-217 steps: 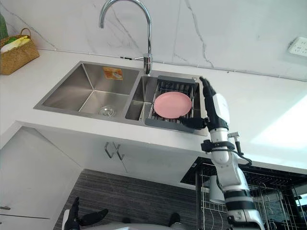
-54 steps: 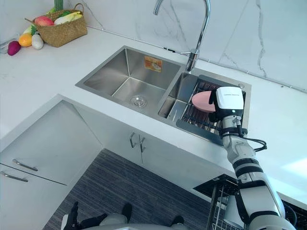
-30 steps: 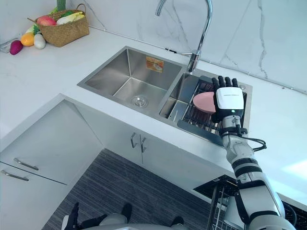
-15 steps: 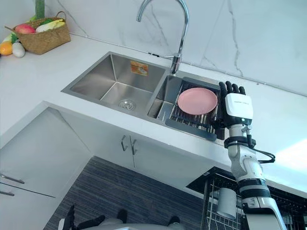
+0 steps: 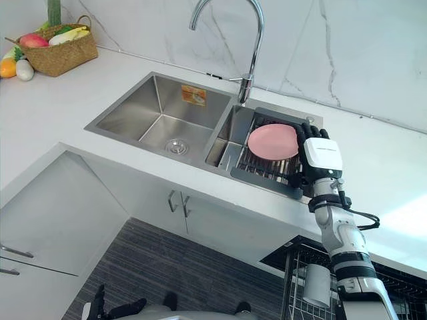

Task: Walk over to the sink, pick up the cup, carry it to the dishwasher, place the cup inside the dishwasher, then close the dishwasher door

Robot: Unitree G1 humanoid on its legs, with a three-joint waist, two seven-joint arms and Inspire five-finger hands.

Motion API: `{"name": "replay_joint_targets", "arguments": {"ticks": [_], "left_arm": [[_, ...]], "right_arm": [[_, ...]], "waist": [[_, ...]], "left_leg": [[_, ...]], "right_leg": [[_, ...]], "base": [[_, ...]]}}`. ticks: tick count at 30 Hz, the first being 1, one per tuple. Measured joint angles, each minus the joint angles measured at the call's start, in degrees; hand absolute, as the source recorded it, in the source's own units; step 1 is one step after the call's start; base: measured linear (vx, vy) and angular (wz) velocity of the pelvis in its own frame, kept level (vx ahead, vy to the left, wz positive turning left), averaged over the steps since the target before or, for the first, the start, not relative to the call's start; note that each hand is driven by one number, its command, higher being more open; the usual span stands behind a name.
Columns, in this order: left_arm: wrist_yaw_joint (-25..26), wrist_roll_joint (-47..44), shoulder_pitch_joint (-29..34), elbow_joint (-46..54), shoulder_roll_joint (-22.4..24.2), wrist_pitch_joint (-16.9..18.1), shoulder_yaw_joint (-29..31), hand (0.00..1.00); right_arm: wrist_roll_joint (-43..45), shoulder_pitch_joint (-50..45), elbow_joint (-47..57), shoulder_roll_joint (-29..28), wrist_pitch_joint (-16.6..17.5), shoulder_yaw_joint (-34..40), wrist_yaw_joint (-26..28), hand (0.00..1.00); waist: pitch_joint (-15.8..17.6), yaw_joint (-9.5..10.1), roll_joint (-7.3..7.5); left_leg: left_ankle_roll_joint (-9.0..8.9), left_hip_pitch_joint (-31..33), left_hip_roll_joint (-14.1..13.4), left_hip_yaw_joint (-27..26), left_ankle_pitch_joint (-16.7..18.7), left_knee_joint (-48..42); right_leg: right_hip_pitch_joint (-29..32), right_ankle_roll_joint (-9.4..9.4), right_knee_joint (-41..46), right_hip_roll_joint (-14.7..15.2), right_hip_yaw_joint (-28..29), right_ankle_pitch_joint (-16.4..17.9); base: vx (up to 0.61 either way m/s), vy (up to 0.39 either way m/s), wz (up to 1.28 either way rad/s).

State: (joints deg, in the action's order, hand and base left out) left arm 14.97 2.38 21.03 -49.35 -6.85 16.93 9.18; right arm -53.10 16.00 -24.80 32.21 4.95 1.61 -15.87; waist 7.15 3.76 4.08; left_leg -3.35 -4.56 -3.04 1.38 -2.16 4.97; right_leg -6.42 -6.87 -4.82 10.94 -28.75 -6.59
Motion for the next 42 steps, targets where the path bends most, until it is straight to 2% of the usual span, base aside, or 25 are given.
{"name": "replay_joint_targets", "arguments": {"ticks": [19,25,34,42], "left_arm": [[0.0,0.16,-0.08,-0.38,-0.03,-0.16,-0.05,1.0],[0.0,0.93,-0.07,-0.54,-0.32,-0.16,-0.61,1.0],[0.01,0.94,-0.03,-0.88,-0.62,-0.03,-0.69,1.0],[0.01,0.94,-0.02,-0.89,-0.83,0.84,-0.86,1.0]], "right_arm": [[-1.07,8.81,-13.17,0.01,-1.14,-8.07,-0.48,1.0],[-5.61,10.65,-16.89,-0.01,-3.02,-10.31,-3.56,1.0],[-9.52,12.52,-22.67,-0.01,-7.98,-11.0,-9.31,1.0],[-10.2,15.98,-25.29,-0.01,-8.81,-11.01,-12.22,1.0]], "waist": [[0.02,1.56,0.09],[0.04,2.07,0.13],[0.15,2.99,0.13],[1.0,3.4,-0.04]], "left_leg": [[0.14,0.51,0.32,2.77,-0.93,0.25],[0.1,0.81,0.32,2.97,-1.15,0.28],[0.1,1.37,0.37,3.08,-1.16,0.3],[0.12,2.32,0.49,3.46,-1.19,0.29]], "right_leg": [[-0.96,-0.01,-0.01,0.1,-2.69,0.0],[-0.96,0.0,-0.01,0.08,-2.87,0.0],[-0.48,0.01,-0.01,0.09,-2.94,0.0],[0.28,0.02,-0.01,0.15,-3.22,0.01]], "base": [[-0.01,0.01,0.07],[0.0,0.004,0.01],[0.0,0.0,0.0],[0.0,0.002,0.01]]}}
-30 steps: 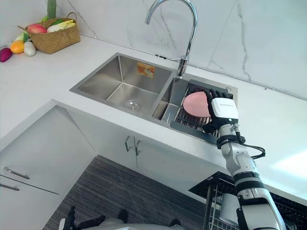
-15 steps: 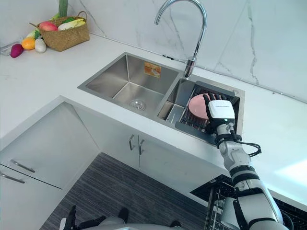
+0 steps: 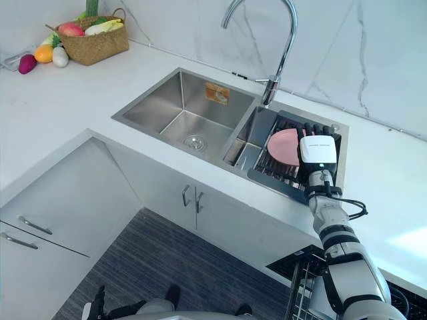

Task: Walk over to the sink, pick up the cup, carry it to the dishwasher, place the cup inside the dishwasher, then close the dishwasher door

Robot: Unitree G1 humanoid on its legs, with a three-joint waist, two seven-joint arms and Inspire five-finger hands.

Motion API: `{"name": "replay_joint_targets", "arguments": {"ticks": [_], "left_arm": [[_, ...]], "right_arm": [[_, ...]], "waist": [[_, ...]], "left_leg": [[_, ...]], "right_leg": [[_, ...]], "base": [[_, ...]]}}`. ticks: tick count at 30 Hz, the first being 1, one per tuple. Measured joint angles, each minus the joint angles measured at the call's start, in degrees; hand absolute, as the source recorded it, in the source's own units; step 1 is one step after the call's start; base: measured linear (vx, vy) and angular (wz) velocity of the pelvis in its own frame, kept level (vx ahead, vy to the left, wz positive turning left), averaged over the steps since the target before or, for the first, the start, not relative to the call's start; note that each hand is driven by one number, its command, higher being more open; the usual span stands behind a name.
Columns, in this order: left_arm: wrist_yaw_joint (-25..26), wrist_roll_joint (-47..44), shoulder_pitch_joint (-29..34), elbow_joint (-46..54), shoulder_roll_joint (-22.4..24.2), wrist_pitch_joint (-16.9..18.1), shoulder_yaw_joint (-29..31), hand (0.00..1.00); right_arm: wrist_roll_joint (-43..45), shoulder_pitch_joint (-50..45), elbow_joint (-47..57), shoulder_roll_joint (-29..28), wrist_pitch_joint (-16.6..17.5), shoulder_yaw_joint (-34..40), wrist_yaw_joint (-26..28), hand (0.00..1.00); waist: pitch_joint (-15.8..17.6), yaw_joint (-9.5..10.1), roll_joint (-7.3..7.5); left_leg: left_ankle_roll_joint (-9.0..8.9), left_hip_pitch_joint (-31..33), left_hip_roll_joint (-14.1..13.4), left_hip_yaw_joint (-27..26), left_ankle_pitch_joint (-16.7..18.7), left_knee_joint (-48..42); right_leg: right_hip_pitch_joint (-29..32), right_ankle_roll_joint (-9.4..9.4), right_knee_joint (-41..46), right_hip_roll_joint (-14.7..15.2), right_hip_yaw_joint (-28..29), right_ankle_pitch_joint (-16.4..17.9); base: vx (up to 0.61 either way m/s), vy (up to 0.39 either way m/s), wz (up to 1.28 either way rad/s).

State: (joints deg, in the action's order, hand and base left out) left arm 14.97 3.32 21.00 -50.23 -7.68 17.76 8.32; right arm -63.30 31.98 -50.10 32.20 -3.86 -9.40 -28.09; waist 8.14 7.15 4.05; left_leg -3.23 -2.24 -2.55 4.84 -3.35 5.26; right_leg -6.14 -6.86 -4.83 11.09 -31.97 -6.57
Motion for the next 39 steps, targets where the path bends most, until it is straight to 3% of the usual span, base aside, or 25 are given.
{"name": "replay_joint_targets", "arguments": {"ticks": [3,4,12,18,29,34,39], "left_arm": [[0.0,0.0,-0.01,-0.02,-0.09,0.32,-0.18,1.0],[0.0,0.0,-0.04,-0.02,-0.09,0.41,-0.23,1.0],[0.01,-0.02,-0.16,-0.24,-0.23,1.54,-0.96,1.0],[0.1,-0.02,-0.24,-0.5,-0.26,2.48,-0.94,1.0],[1.1,0.0,-0.78,-1.32,-0.08,2.91,-0.9,1.0],[1.18,-0.01,-0.78,-1.28,0.04,4.03,-0.86,1.0],[1.15,1.28,-0.55,-0.77,0.42,6.42,-0.89,1.0]], "right_arm": [[-0.03,1.58,-1.54,0.0,-0.33,-0.02,-0.41,1.0],[-0.02,1.8,-1.54,0.0,-0.34,-0.02,-0.48,0.0],[0.16,3.6,-4.92,0.06,-0.33,-0.11,-1.04,0.0],[0.41,4.54,-5.06,0.03,-0.27,-0.18,-7.85,0.0],[1.48,5.11,8.45,0.04,-0.25,-0.11,-15.32,0.0],[7.67,6.64,13.02,0.33,-0.1,0.25,-15.71,0.0],[16.96,4.99,18.18,1.35,2.47,5.2,-14.65,0.0]], "waist": [[0.28,0.32,-0.06],[0.52,0.39,-0.05],[1.78,1.26,-0.08],[2.89,1.47,-0.11],[3.18,1.34,-0.13],[3.17,1.3,-0.12],[3.15,0.45,-0.08]], "left_leg": [[0.1,0.21,0.1,0.18,-0.08,-0.01],[0.11,0.21,0.11,0.18,-0.08,-0.01],[0.25,1.03,0.39,0.5,-0.18,-0.02],[0.29,1.09,0.41,0.48,-0.21,-0.02],[0.29,0.9,0.36,0.07,-0.19,-0.27],[0.3,0.61,0.32,-0.37,-0.18,-0.27],[0.33,0.18,0.3,-0.89,-0.14,-0.29]], "right_leg": [[0.15,0.0,0.0,0.06,-0.18,0.0],[0.15,0.0,0.0,0.08,-0.18,0.0],[0.91,-0.01,0.01,0.28,-0.46,0.0],[0.97,-0.01,0.01,0.29,-0.42,0.0],[1.09,-0.07,0.01,0.3,0.03,-0.06],[1.07,-0.06,0.01,0.3,0.45,-0.19],[1.03,-0.03,0.01,0.3,1.04,-0.33]], "base": [[0.01,0.003,0.03],[0.0,0.0,0.0],[0.0,0.002,0.02],[0.0,0.0,0.0],[0.0,0.0,-0.01],[0.0,0.0,-0.05],[0.0,0.003,-0.05]]}}
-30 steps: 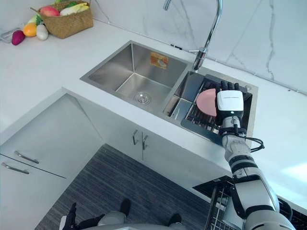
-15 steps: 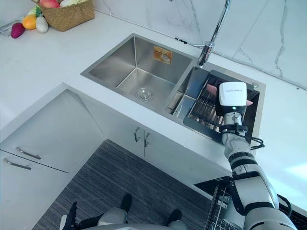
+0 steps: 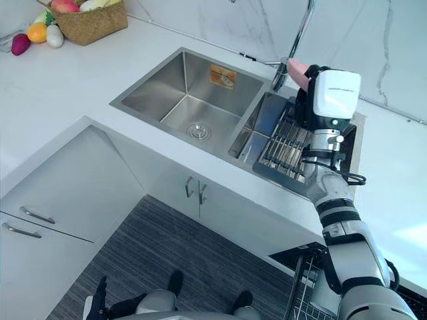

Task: Walk over to the sink, pick up the cup, carry it to the dishwasher, place the cup inside the dishwasher, then close the dishwasher door

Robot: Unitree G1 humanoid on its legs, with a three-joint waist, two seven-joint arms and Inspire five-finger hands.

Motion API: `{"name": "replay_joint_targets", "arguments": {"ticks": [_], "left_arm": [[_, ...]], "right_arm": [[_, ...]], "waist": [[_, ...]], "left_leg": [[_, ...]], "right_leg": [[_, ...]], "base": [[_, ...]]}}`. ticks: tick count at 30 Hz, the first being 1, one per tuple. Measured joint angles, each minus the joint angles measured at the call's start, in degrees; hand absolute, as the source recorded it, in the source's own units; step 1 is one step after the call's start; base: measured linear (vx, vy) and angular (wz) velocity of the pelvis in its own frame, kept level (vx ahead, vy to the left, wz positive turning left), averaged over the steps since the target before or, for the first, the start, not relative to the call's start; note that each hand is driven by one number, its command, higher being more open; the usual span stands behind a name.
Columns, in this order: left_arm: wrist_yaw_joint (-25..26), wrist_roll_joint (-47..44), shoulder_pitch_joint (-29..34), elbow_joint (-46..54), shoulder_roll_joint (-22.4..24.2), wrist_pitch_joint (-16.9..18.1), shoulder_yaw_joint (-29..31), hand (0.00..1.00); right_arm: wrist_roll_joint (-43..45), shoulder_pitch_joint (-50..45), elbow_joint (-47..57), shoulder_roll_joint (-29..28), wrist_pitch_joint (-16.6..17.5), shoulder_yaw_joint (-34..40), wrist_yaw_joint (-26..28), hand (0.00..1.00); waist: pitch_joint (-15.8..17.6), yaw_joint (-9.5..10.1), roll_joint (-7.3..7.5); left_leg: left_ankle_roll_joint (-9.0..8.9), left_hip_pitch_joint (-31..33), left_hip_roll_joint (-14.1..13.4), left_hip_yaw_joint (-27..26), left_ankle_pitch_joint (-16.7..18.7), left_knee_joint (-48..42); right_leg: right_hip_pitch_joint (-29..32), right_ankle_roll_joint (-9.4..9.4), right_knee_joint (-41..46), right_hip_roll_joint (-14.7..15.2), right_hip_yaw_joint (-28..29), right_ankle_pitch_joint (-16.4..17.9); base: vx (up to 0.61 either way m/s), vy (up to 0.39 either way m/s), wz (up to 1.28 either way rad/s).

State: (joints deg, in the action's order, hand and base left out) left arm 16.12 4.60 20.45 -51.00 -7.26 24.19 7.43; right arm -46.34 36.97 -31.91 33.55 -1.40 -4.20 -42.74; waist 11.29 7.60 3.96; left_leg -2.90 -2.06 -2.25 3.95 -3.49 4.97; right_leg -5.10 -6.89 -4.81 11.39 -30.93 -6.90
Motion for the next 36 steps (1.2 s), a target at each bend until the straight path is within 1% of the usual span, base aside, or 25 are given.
{"name": "replay_joint_targets", "arguments": {"ticks": [1,2,5,7,8,9,10,11,12,13,14,15,16,17,18,19,20,21,22,23,25,27,30,34,36], "left_arm": [[-0.12,0.05,0.48,1.16,0.02,0.03,0.0,1.0],[-0.28,0.25,0.7,1.7,0.02,0.15,-0.01,1.0],[-1.58,2.32,1.01,2.84,-0.25,0.4,-0.12,1.0],[-2.84,2.27,0.97,3.51,-0.76,0.33,-0.59,1.0],[-3.08,2.27,0.96,3.49,-0.98,0.23,-0.68,1.0],[-3.8,2.2,0.57,3.52,-2.08,-0.2,-1.28,1.0],[-4.36,2.18,-0.11,3.51,-2.39,-0.84,-1.12,1.0],[-4.36,2.17,-0.35,3.54,-2.47,-1.24,-0.97,1.0],[-4.4,2.14,-0.45,3.55,-2.0,-1.69,0.6,1.0],[-4.21,1.97,-0.58,3.43,-1.8,-2.07,2.44,1.0],[-4.08,1.46,-0.54,3.42,-2.11,-2.19,2.73,1.0],[-4.04,0.52,-0.71,3.4,-2.58,-2.69,3.57,1.0],[-3.93,-0.15,-0.77,3.41,-2.75,-2.79,3.94,1.0],[-3.89,-0.78,-0.79,3.4,-2.88,-2.88,4.78,1.0],[-3.98,-1.43,-1.45,3.1,-2.92,-3.66,5.9,1.0],[-4.03,-1.74,-1.6,3.0,-2.77,-4.07,6.12,1.0],[-4.4,-1.74,-1.75,2.78,-2.3,-4.27,6.18,1.0],[-4.83,-1.71,-2.6,1.81,-1.93,-5.2,6.13,1.0],[-5.07,-1.69,-2.75,1.25,-1.47,-5.69,6.04,1.0],[-5.33,-1.65,-2.79,0.54,-0.31,-6.65,6.02,1.0],[-5.42,-1.29,-2.72,-0.53,0.99,-6.71,5.71,1.0],[-5.48,-1.1,-2.75,-1.1,1.65,-6.88,5.71,1.0],[-5.35,-1.04,-2.78,-1.14,1.94,-6.93,5.78,1.0],[-4.69,-0.04,-2.91,-1.38,1.95,-6.72,6.2,1.0],[-4.59,-0.01,-3.37,-1.99,1.96,-6.71,6.2,1.0]], "right_arm": [[0.13,-1.84,3.39,0.14,0.56,2.57,0.88,0.0],[0.14,-3.2,5.36,0.38,0.78,3.87,1.36,0.0],[0.18,-11.11,14.35,2.44,2.25,8.9,3.59,0.0],[0.16,-16.12,18.78,3.81,3.36,11.4,5.01,0.0],[0.16,-16.6,19.18,3.8,3.42,11.62,5.28,0.0],[0.04,-17.99,19.4,3.77,3.76,12.69,5.46,0.0],[0.03,-19.0,19.2,3.56,3.33,13.52,5.92,0.0],[0.06,-19.38,18.98,3.13,3.07,14.01,6.16,0.0],[0.2,-19.42,18.72,1.79,2.32,14.19,6.26,0.0],[0.18,-19.99,18.55,1.54,1.93,14.18,6.08,0.0],[0.16,-20.21,18.06,1.56,1.98,14.26,5.73,0.0],[0.16,-20.21,16.83,1.56,2.14,14.4,4.78,0.0],[0.16,-20.22,16.53,1.56,2.33,14.51,4.46,0.0],[0.15,-20.27,16.57,1.56,2.99,14.66,3.94,0.0],[0.09,-20.8,16.65,1.61,4.11,15.47,3.28,0.0],[0.09,-21.34,16.68,1.52,4.37,15.55,2.86,0.0],[0.04,-22.61,16.72,1.55,5.02,15.85,2.23,0.0],[-0.01,-23.88,16.64,1.35,5.89,16.34,2.21,0.0],[-0.01,-24.66,16.65,1.22,6.22,16.35,2.3,0.0],[-0.07,-26.74,16.65,0.96,6.79,16.6,2.97,0.0],[-0.11,-29.45,16.8,0.19,7.82,17.86,4.84,0.0],[-0.23,-32.27,18.01,-2.81,8.35,20.17,7.03,0.0],[-0.8,-33.91,18.99,-5.89,8.5,21.31,10.01,0.0],[-1.07,-34.84,18.99,-7.69,8.63,21.31,12.11,0.0],[-1.07,-34.98,18.96,-7.74,8.63,21.33,12.78,0.0]], "waist": [[-0.03,-0.73,0.05],[-0.04,-0.93,0.07],[-0.18,-2.16,0.23],[-0.75,-3.82,0.63],[-0.95,-4.07,0.75],[-1.38,-4.86,1.25],[-1.18,-6.0,1.84],[-1.2,-6.41,1.83],[-1.77,-5.58,0.73],[-1.79,-6.06,0.36],[-1.82,-6.51,0.37],[-1.98,-6.53,0.38],[-2.0,-6.38,0.35],[-2.2,-6.11,0.38],[-2.74,-5.69,-0.24],[-3.33,-5.14,-0.48],[-3.77,-4.49,-0.45],[-3.46,-4.07,-0.81],[-3.35,-4.47,-1.2],[-3.51,-5.22,-2.22],[-3.81,-5.54,-2.95],[-3.58,-6.13,-2.89],[-2.66,-6.43,-3.05],[-1.68,-6.35,-3.36],[-1.41,-6.31,-3.7]], "left_leg": [[0.04,-0.18,0.01,-0.2,0.09,-0.01],[0.08,-0.38,0.01,-0.47,0.17,-0.01],[0.26,-2.29,0.0,-3.69,1.08,-0.03],[0.56,-3.06,-0.47,-8.99,2.14,-0.14],[0.53,-3.09,-0.51,-10.04,2.41,-0.19],[0.45,-3.06,-0.32,-14.35,3.92,-1.19],[1.5,-2.72,-0.38,-17.73,5.46,-3.9],[1.98,-2.53,-0.81,-19.6,6.15,-5.18],[2.98,-2.92,-3.28,-25.73,7.12,-5.55],[2.92,-4.03,-4.33,-29.72,7.08,-5.59],[2.97,-4.51,-4.71,-30.93,7.18,-5.89],[3.08,-4.51,-6.03,-33.62,8.25,-8.35],[3.03,-4.01,-6.92,-34.86,9.16,-10.55],[2.53,-2.71,-8.9,-37.3,11.46,-15.32],[1.64,-1.39,-10.67,-38.72,13.04,-18.22],[1.49,-1.04,-11.2,-39.9,13.03,-17.82],[-0.07,-0.97,-11.91,-42.45,12.11,-16.64],[-0.33,-1.61,-12.41,-44.25,11.75,-17.78],[-0.31,-1.8,-12.73,-44.24,11.68,-18.14],[-0.62,-2.05,-13.29,-44.02,11.26,-18.13],[-0.68,-2.04,-13.87,-43.82,10.78,-17.95],[-0.63,-1.83,-13.83,-43.6,9.53,-16.82],[-1.62,-1.83,-12.93,-42.16,8.35,-14.35],[-1.75,-0.82,-11.98,-38.49,8.16,-13.46],[-1.29,-0.38,-11.51,-37.1,7.69,-13.38]], "right_leg": [[-0.02,-0.04,0.0,0.02,0.38,-0.03],[-0.03,-0.06,0.0,0.04,0.78,-0.06],[0.13,-0.09,0.03,0.15,4.21,-0.48],[3.09,-0.03,1.12,0.14,9.69,-1.04],[4.06,-0.02,1.45,0.12,11.05,-1.21],[7.0,0.21,2.98,0.02,14.92,-1.6],[9.36,0.78,5.19,-0.18,16.82,-3.08],[9.81,1.69,4.45,-0.98,17.09,-5.12],[10.46,6.59,3.99,-2.91,13.57,-6.96],[12.51,11.62,18.52,-0.21,1.66,4.85],[12.15,12.3,24.33,1.75,-3.02,7.89],[11.43,14.08,32.11,5.05,-9.16,10.68],[11.02,14.83,34.26,6.28,-11.1,11.14],[10.65,14.06,34.3,6.99,-11.96,10.58],[10.36,12.5,28.08,2.68,-10.92,9.71],[9.4,10.81,21.71,-0.39,-9.14,8.52],[6.14,7.41,12.33,-3.72,-7.12,8.14],[5.23,6.59,11.2,-3.64,-9.01,9.13],[4.65,6.84,10.03,-4.46,-8.94,7.98],[3.2,7.49,7.48,-6.08,-8.92,6.68],[2.84,8.24,5.42,-7.6,-8.22,5.95],[2.92,8.87,3.95,-8.57,-8.11,5.52],[3.19,8.94,2.35,-9.36,-7.79,5.18],[2.95,8.94,1.03,-9.67,-8.25,4.47],[2.44,9.05,0.19,-9.76,-8.9,3.81]], "base": [[0.01,0.007,-0.09],[0.02,0.015,-0.24],[0.02,0.029,-0.59],[0.0,0.048,-1.04],[0.0,0.053,-1.5],[-0.01,0.096,-1.6],[-0.02,0.089,-1.66],[-0.08,0.069,-1.91],[-0.09,0.029,-2.03],[-0.07,0.028,-1.97],[0.0,0.037,-1.48],[0.02,0.0,-1.01],[-0.02,-0.054,-1.29],[-0.09,-0.11,-1.29],[-0.1,-0.123,-1.28],[-0.12,-0.225,-1.14],[-0.07,-0.213,-1.02],[-0.05,-0.184,-0.87],[-0.05,-0.09,-0.53],[-0.11,-0.1,-0.24],[-0.15,-0.123,-0.19],[-0.15,-0.068,-0.07],[-0.11,0.008,-0.07],[-0.05,0.075,0.04],[0.03,0.11,0.21]]}}
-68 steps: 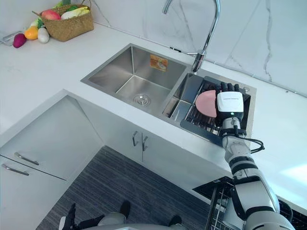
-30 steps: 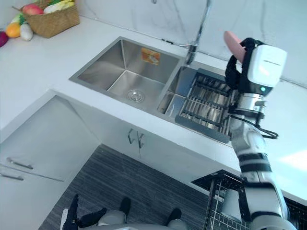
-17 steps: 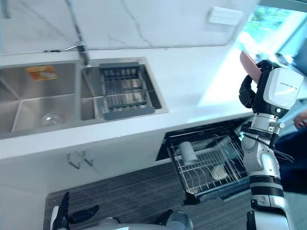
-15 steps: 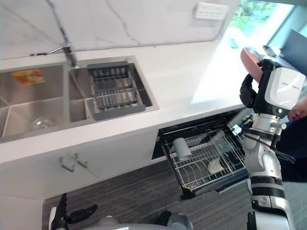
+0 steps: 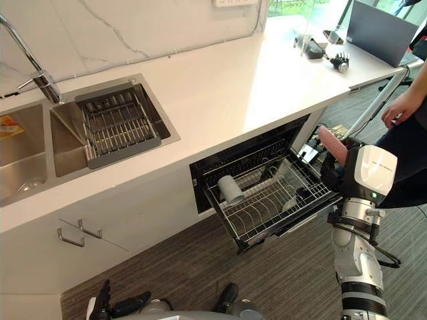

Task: Walk over to the sink, pick up the cup, carry it to the dishwasher, place the cup inside the dishwasher, then close the dishwasher door

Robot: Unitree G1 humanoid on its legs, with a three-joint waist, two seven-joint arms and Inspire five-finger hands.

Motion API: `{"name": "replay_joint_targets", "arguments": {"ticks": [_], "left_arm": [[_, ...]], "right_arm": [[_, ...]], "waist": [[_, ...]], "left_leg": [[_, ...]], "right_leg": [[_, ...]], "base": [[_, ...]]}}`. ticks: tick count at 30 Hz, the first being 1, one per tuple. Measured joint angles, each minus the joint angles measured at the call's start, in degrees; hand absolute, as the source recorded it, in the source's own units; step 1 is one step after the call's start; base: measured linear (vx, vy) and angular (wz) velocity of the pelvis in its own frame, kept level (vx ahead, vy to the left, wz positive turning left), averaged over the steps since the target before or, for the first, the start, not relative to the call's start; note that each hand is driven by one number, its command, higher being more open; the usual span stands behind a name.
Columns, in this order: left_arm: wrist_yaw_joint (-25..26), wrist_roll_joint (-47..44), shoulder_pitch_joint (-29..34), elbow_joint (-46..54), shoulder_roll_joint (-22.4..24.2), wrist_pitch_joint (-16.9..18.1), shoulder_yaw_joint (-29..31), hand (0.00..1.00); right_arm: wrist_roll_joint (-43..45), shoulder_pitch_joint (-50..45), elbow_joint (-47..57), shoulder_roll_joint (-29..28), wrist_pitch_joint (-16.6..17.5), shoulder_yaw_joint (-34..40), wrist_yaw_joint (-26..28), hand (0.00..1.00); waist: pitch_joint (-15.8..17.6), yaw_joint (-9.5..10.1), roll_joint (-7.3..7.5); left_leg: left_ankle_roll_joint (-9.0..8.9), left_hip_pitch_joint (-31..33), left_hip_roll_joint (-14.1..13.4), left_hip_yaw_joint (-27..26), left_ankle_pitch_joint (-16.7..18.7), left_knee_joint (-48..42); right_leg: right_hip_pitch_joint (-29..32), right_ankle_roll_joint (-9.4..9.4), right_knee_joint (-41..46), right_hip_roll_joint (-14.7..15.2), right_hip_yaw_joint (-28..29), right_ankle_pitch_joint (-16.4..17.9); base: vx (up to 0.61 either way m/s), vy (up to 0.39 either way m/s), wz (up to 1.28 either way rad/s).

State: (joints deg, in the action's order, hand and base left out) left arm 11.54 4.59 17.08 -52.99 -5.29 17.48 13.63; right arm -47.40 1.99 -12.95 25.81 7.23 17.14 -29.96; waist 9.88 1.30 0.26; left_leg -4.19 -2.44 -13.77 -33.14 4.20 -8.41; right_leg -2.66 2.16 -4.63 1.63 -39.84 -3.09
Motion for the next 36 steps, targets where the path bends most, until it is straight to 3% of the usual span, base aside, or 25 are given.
{"name": "replay_joint_targets", "arguments": {"ticks": [8,15,20,27,28,36], "left_arm": [[-0.4,1.13,-4.21,-1.19,-0.05,0.31,-0.74,1.0],[-1.94,-0.79,-11.58,-0.88,-1.12,0.86,-4.12,1.0],[-2.21,-4.04,-15.07,0.42,-2.62,0.98,-7.26,1.0],[-2.16,-5.85,-15.75,1.56,-3.68,2.12,-10.24,1.0],[-2.16,-5.85,-15.91,1.58,-3.69,2.18,-10.35,1.0],[-2.17,-6.8,-15.96,1.58,-3.83,1.81,-10.96,1.0]], "right_arm": [[0.06,3.23,-5.48,-1.3,-1.42,-2.93,0.22,0.0],[3.27,15.8,-18.9,-0.34,-5.72,-10.47,-0.02,0.0],[6.28,22.26,-24.49,2.07,-7.83,-13.74,-2.23,0.0],[10.2,25.48,-28.56,3.5,-13.88,-14.2,-7.75,0.0],[10.22,25.85,-29.41,3.5,-14.71,-14.18,-8.38,1.0],[15.7,23.65,-31.9,2.24,-16.45,-12.39,-8.67,1.0]], "waist": [[2.7,1.08,-1.13],[10.16,2.88,-3.8],[14.43,3.91,-4.9],[15.11,4.21,-5.4],[15.54,4.2,-5.37],[15.97,4.2,-5.44]], "left_leg": [[0.78,5.93,2.16,4.16,-0.67,0.23],[2.73,12.29,5.14,8.83,-1.76,0.13],[3.6,14.81,6.76,11.36,-2.3,0.15],[4.19,16.08,8.25,13.49,-2.3,0.24],[4.26,16.06,8.39,13.68,-2.29,0.26],[4.91,16.25,8.84,13.8,-2.23,0.52]], "right_leg": [[3.49,-0.39,-0.18,1.86,-3.72,-1.46],[8.09,-0.83,-0.16,4.18,-6.33,-3.18],[9.91,-1.31,-0.16,5.45,-7.05,-4.13],[10.9,-2.44,-0.21,6.91,-5.76,-5.22],[10.92,-2.46,-0.21,7.02,-5.66,-5.36],[11.44,-2.39,-0.24,7.34,-5.09,-6.37]], "base": [[0.06,0.184,0.29],[0.04,0.191,0.26],[0.02,0.186,0.18],[0.0,0.192,0.07],[-0.04,0.197,-0.03],[-0.04,0.136,-0.02]]}}
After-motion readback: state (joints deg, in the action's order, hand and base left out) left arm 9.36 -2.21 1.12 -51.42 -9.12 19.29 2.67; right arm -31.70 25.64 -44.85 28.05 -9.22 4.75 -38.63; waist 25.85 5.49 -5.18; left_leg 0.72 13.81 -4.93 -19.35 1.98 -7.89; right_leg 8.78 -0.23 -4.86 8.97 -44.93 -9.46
